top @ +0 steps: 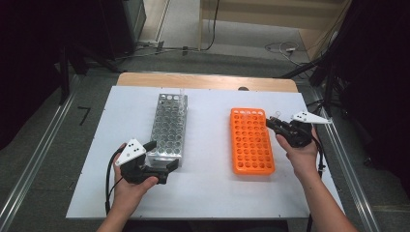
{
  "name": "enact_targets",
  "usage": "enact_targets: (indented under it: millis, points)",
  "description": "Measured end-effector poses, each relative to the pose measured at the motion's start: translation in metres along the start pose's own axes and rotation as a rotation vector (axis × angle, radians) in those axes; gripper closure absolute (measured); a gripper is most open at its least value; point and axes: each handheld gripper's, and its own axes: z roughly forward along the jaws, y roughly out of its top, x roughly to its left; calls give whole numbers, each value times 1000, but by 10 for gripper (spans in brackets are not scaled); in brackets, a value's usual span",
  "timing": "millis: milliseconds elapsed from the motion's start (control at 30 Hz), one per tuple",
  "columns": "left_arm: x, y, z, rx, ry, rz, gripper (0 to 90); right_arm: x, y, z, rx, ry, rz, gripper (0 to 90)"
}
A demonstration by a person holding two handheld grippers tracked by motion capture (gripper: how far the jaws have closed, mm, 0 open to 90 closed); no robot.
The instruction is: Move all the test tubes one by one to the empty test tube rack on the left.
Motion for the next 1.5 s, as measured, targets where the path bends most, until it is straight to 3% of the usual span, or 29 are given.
enact_targets:
  millis: [700,1500]
  points:
    - [-12,4,1,-5,-9,30,0,65,-11,-25,-19,173,-50,738]
    - [-35,11,9,-7,-58,64,0,130,-28,-18,40,348,-142,738]
